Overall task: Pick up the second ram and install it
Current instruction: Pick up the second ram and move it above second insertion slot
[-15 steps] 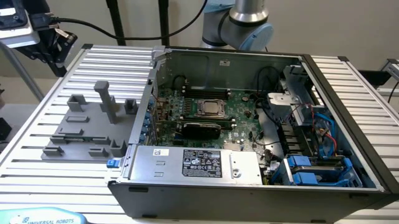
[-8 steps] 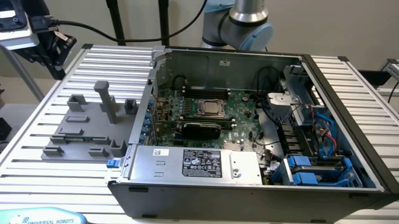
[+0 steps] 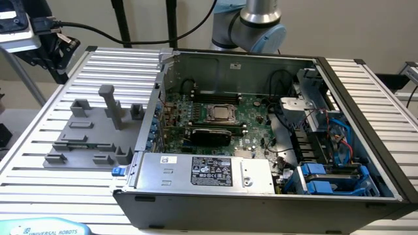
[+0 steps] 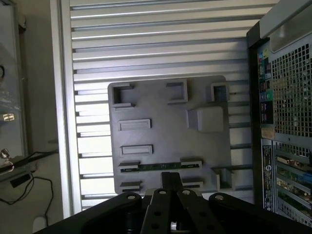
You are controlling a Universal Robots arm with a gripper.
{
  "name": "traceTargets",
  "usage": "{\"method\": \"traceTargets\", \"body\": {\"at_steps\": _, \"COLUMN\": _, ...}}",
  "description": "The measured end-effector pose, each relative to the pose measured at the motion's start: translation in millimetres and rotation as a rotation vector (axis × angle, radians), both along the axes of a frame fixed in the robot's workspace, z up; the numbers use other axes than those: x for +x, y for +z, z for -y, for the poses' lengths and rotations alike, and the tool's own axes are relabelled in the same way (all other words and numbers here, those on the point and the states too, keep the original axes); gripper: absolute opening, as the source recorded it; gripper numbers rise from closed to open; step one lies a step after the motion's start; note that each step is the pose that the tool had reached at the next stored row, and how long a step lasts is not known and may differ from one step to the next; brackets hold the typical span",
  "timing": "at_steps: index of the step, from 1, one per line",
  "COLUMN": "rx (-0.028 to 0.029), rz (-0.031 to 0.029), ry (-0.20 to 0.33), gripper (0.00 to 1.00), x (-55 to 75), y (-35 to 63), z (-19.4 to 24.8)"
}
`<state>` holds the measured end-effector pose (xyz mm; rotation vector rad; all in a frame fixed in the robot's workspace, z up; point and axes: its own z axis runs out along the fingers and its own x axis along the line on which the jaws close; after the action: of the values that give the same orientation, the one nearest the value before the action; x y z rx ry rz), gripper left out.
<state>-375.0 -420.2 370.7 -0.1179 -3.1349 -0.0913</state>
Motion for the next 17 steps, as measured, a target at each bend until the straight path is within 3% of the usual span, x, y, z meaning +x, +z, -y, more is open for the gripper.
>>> {"method": "traceTargets", "body": {"at_steps": 10, "rx": -0.0001, "rz": 0.0000, "ry": 0.004, "gripper": 0.11, "x": 0.0, "y": 0.0, "z": 0.0}}
{"method": "traceTargets", "body": {"at_steps": 17, "rx": 0.0001, "rz": 0.0001, "ry": 0.124, "gripper": 0.11, "x": 0.1, "y": -0.3, "z": 0.0}}
